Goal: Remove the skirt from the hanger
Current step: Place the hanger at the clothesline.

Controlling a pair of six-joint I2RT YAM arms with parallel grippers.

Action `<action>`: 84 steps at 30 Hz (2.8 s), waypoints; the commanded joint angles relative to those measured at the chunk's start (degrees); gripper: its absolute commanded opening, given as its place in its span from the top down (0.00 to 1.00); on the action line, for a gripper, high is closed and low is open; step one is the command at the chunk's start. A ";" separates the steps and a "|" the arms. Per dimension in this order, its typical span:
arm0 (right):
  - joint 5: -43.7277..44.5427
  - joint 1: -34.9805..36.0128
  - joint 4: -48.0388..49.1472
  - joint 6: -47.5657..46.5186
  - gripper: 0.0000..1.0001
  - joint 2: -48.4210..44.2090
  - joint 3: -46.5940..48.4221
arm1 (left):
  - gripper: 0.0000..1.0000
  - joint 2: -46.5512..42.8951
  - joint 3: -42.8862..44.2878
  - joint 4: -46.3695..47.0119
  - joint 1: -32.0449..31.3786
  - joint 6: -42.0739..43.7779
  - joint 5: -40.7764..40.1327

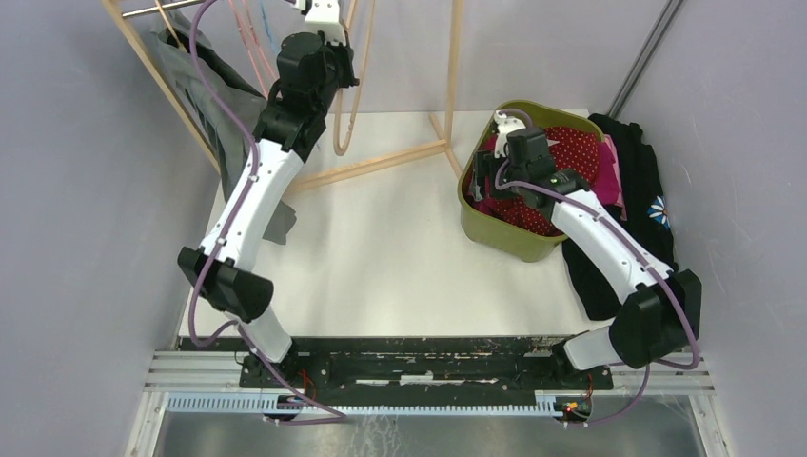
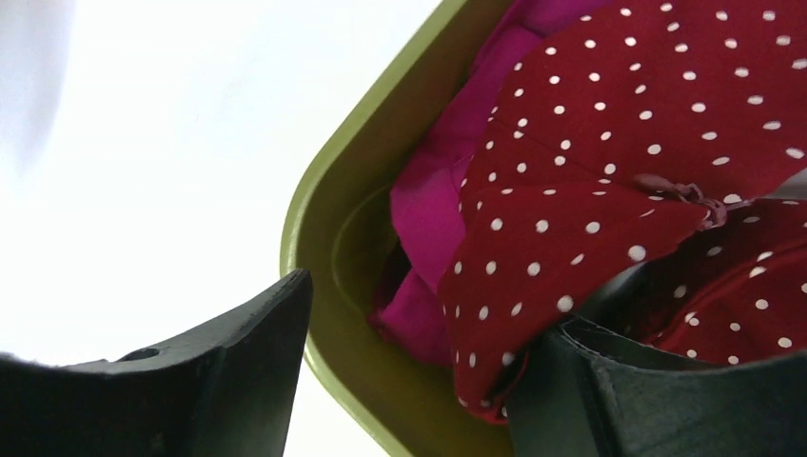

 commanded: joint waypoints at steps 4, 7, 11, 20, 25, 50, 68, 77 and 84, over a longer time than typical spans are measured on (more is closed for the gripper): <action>5.27 2.29 -1.90 -3.41 0.24 -4.34 4.17 | 0.97 6.27 6.73 5.07 7.18 -5.22 7.28; 5.80 2.32 -2.00 -4.07 0.24 -4.75 3.85 | 0.97 7.30 7.41 6.27 7.55 -5.21 7.80; 5.85 2.34 -1.60 -3.96 0.26 -4.18 4.05 | 0.97 7.72 8.26 8.24 7.73 -5.60 10.82; 6.13 2.33 -0.96 -3.33 0.28 -2.20 5.11 | 0.97 2.92 3.52 14.39 7.63 -8.35 16.67; 6.13 2.45 -1.21 -2.90 0.28 -2.15 5.44 | 0.97 2.86 2.72 16.72 8.94 -8.51 14.50; 6.39 2.42 -1.80 -2.79 0.29 -1.44 7.42 | 0.97 11.87 5.74 21.43 11.61 -15.47 16.49; 6.14 2.43 -2.35 -2.48 0.30 -1.93 8.66 | 0.97 19.92 18.16 11.35 12.31 -15.44 8.02; 5.70 2.43 -2.17 -1.94 0.30 -2.13 8.43 | 0.79 17.93 16.65 3.15 12.25 -10.08 3.15; 5.02 2.40 -1.99 -0.94 0.31 -2.33 8.43 | 0.65 14.01 12.06 -0.71 12.23 -5.85 -0.25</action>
